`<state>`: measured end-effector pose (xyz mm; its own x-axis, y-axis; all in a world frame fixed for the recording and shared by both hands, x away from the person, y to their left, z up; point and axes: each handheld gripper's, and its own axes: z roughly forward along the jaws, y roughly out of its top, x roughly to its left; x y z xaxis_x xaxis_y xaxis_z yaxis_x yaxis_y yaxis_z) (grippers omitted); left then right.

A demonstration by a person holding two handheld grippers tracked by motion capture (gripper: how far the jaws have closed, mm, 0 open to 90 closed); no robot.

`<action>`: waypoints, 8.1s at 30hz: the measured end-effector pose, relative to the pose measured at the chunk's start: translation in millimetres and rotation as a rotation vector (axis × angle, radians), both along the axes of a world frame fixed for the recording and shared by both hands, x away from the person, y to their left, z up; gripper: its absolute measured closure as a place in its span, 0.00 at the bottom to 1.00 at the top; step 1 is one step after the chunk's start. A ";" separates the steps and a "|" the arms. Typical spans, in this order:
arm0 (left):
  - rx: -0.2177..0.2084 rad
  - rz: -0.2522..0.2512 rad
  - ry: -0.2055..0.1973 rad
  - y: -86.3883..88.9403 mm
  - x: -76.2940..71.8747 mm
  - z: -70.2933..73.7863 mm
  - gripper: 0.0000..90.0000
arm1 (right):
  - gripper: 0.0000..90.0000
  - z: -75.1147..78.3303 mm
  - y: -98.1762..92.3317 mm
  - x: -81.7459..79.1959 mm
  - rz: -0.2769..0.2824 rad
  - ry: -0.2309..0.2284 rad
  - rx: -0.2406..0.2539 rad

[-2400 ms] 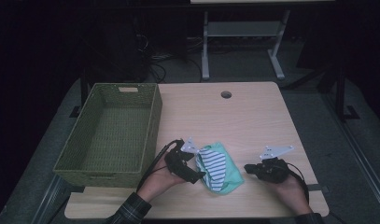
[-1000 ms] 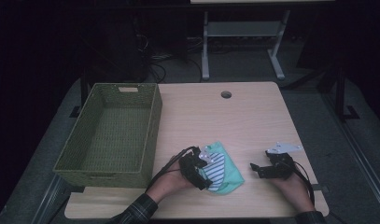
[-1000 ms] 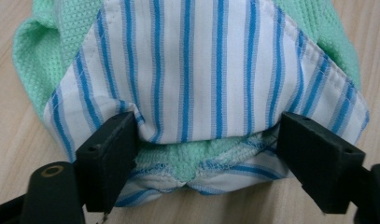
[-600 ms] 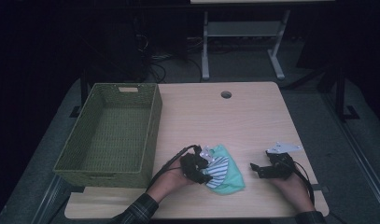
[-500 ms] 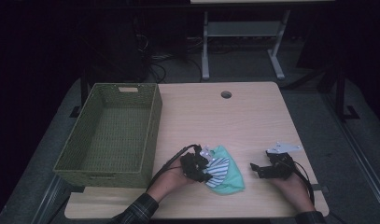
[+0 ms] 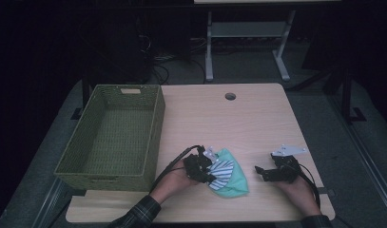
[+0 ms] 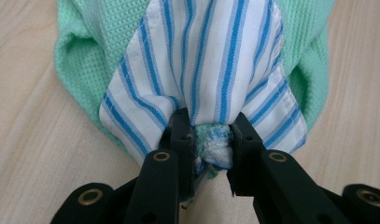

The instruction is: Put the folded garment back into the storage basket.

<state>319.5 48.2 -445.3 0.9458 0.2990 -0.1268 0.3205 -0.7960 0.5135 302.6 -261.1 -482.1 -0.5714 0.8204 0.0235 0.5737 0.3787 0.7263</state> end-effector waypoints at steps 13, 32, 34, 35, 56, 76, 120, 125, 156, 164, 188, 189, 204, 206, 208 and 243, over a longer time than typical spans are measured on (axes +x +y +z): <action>-0.061 0.028 -0.004 13.5 5.0 31.5 0.83 | 0.15 0.0 0.1 -0.1 -0.001 0.001 0.001; -0.074 0.080 -0.035 39.3 17.9 89.9 0.83 | 0.16 0.1 0.1 -0.2 -0.006 0.003 0.002; -0.070 0.078 -0.040 42.2 19.3 94.4 0.83 | 0.15 0.1 0.2 -0.3 -0.007 0.005 0.003; -0.071 0.081 -0.045 44.0 19.8 97.5 0.83 | 0.16 0.1 0.3 -0.4 -0.007 0.006 0.003; -0.083 0.208 -0.128 104.4 28.5 148.5 0.83 | 0.16 0.3 0.3 -0.4 -0.011 0.008 0.003; -0.110 0.391 -0.167 177.4 27.0 161.3 0.83 | 0.16 0.2 0.2 -0.7 -0.013 0.007 0.002; 0.032 0.794 -0.170 278.4 38.9 88.1 0.83 | 0.16 0.2 0.3 -1.1 -0.016 0.010 0.003; 0.042 0.806 -0.154 279.6 44.2 75.5 0.82 | 0.16 0.2 0.3 -1.1 -0.017 0.010 0.003; 0.051 0.777 -0.119 281.5 49.7 52.2 0.51 | 0.16 0.1 -0.1 -1.1 -0.021 0.005 0.001; 0.013 0.788 -0.127 283.4 49.4 56.7 0.26 | 0.16 0.1 -0.1 -1.1 -0.023 0.005 0.002; -0.118 0.679 -0.146 242.9 41.1 104.5 0.15 | 0.16 0.1 -0.2 -1.2 -0.024 0.004 0.000; -0.117 0.664 -0.150 239.8 40.7 106.5 0.15 | 0.16 0.1 -0.2 -1.2 -0.024 0.003 0.000; -0.217 0.530 -0.177 172.0 33.0 122.5 0.16 | 0.16 0.0 -0.2 -1.1 -0.024 0.003 0.000; -0.225 0.510 -0.176 161.9 31.7 122.4 0.16 | 0.16 0.0 -0.2 -1.1 -0.024 0.003 0.001; -0.230 0.490 -0.176 151.5 30.1 121.7 0.16 | 0.16 0.0 -0.2 -1.2 -0.024 0.003 0.000; -0.226 0.348 -0.222 36.9 9.3 26.9 0.16 | 0.16 0.1 -0.2 -1.1 -0.024 0.003 0.000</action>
<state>328.8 85.1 -418.4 0.8057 0.5915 -0.0313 0.4114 -0.5208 0.7480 301.5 -261.3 -482.0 -0.5513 0.8339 0.0256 0.5852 0.3646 0.7243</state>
